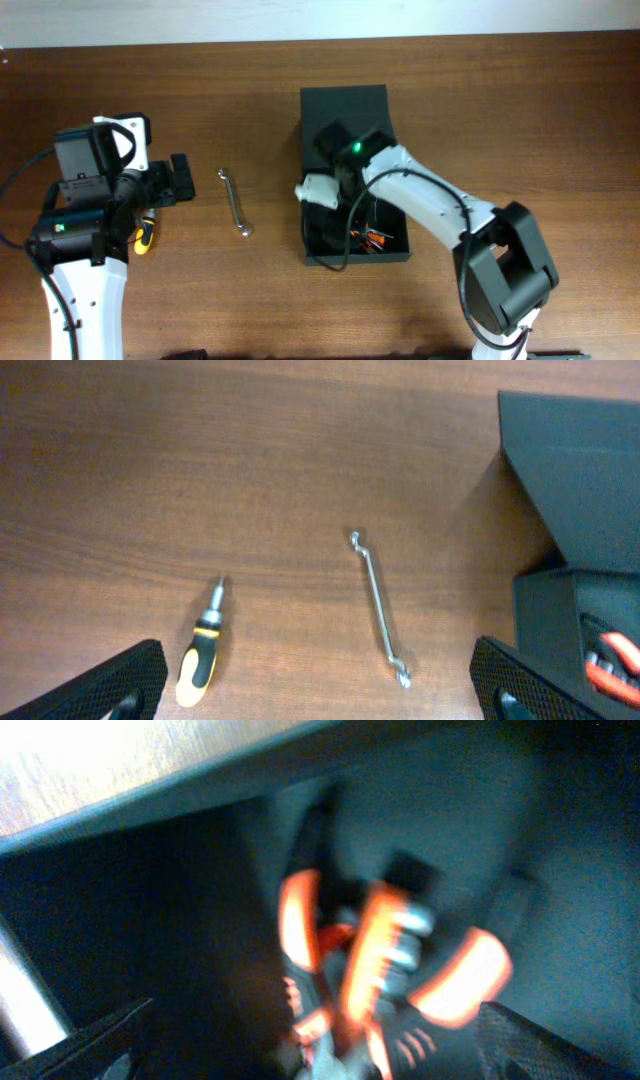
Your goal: Pack container
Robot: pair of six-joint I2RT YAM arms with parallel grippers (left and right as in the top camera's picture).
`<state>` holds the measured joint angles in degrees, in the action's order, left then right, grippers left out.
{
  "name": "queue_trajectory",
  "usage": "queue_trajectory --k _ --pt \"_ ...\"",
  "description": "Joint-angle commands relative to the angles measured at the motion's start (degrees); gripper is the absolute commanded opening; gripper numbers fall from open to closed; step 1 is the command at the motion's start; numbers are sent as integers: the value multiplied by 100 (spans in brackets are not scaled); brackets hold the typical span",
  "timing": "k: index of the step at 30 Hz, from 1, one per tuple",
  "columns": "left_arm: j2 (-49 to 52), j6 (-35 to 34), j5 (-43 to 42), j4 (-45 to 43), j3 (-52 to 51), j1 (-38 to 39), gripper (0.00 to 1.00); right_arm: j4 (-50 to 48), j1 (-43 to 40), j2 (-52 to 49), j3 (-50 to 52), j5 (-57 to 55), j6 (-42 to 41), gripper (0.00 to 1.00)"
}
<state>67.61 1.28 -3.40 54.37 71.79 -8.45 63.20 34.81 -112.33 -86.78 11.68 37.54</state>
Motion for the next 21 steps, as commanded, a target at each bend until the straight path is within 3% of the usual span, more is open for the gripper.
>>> queue_trajectory --k 1,12,16,21 --pt "-111 -219 608 332 509 435 99 463 -507 540 -1176 -208 -560 99" --pt "306 -1499 1021 601 798 2337 99 1773 -3110 817 -4391 -372 -2426 99" --pt "1047 -2157 1008 660 796 2404 99 2114 -4087 802 -4548 -289 -2496 99" --pt "1958 -2649 837 625 796 2358 99 2389 -4570 765 -4406 -289 -2498 99"
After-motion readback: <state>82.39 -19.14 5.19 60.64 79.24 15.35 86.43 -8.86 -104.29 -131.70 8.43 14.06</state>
